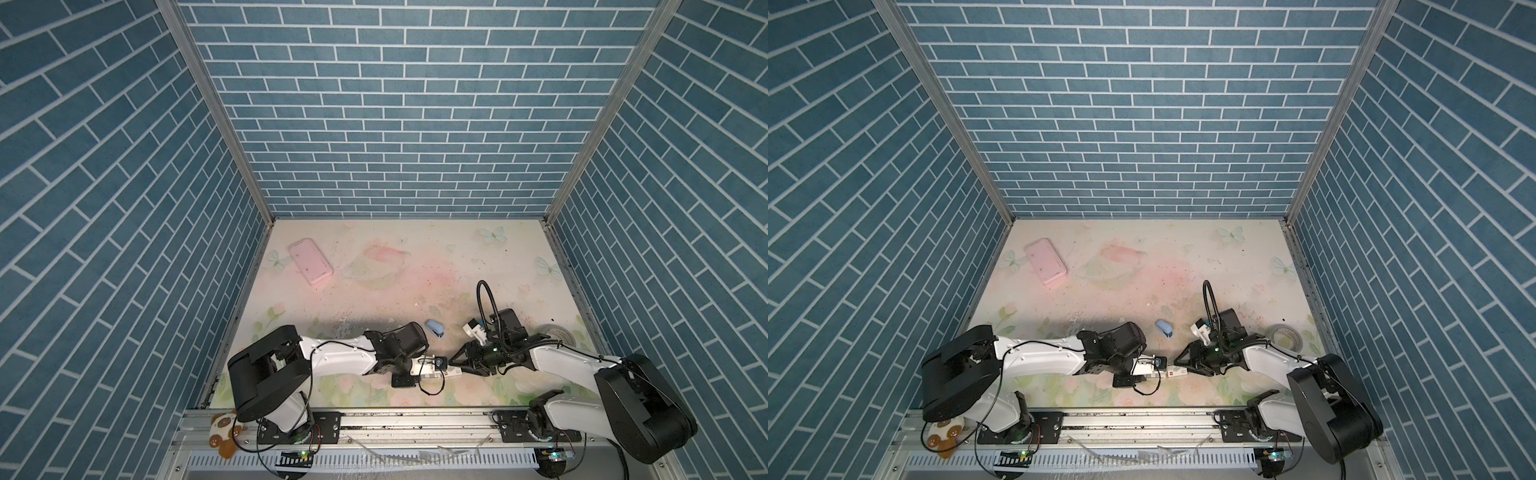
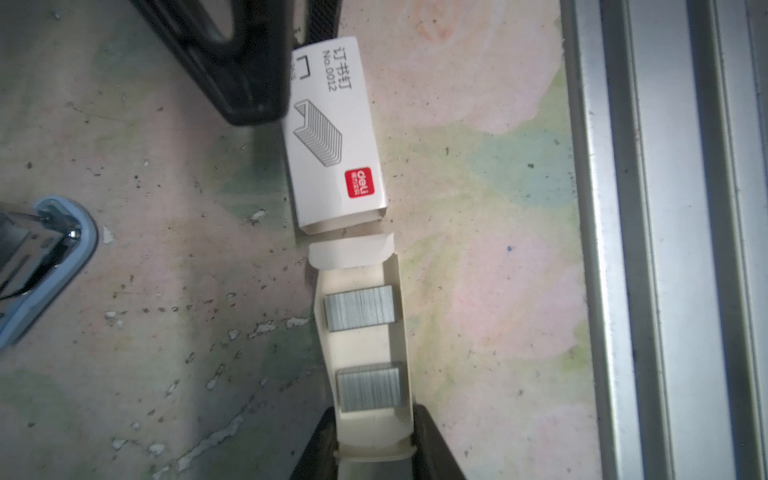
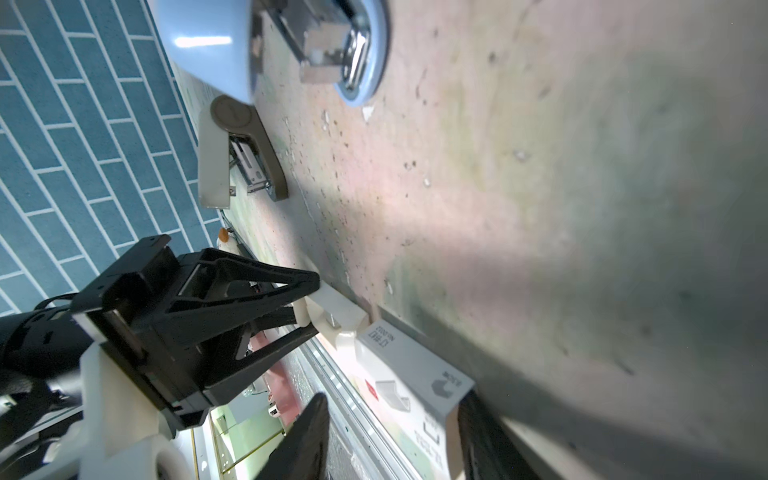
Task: Load the staples into the stapler
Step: 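Pull the lid off the box with the right gripper, left gripper holding the tray, then set the open staple tray down and raise both grippers away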
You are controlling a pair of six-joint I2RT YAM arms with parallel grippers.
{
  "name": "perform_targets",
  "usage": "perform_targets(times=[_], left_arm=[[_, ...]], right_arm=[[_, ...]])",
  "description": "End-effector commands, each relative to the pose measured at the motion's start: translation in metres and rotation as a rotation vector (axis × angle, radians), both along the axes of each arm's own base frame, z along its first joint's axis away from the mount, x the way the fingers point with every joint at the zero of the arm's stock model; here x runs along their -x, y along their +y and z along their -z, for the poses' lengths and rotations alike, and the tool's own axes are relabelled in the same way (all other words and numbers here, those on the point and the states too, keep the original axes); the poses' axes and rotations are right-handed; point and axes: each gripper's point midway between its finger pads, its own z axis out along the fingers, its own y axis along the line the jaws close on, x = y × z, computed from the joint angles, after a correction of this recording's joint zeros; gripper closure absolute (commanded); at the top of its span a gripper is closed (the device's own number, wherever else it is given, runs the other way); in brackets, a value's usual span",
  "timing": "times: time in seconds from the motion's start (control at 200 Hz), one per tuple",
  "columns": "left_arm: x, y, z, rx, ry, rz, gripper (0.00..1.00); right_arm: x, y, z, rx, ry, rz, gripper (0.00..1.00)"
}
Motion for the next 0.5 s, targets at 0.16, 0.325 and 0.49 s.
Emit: perform_targets(times=[0.16, 0.325, 0.49], left_arm=[[0.002, 0.008, 0.006, -0.025, 0.012, -0.009, 0.64], [0.002, 0.008, 0.007, -0.022, 0.012, -0.008, 0.55], [-0.001, 0.003, -0.001, 0.000, 0.003, -0.010, 0.43]], right_arm=[[-0.002, -0.023, 0.009, 0.118, -0.015, 0.063, 0.45], [-0.011, -0.024, -0.003, 0.110, -0.063, 0.090, 0.42], [-0.018, -0.026, -0.011, 0.127, -0.087, 0.095, 0.38]])
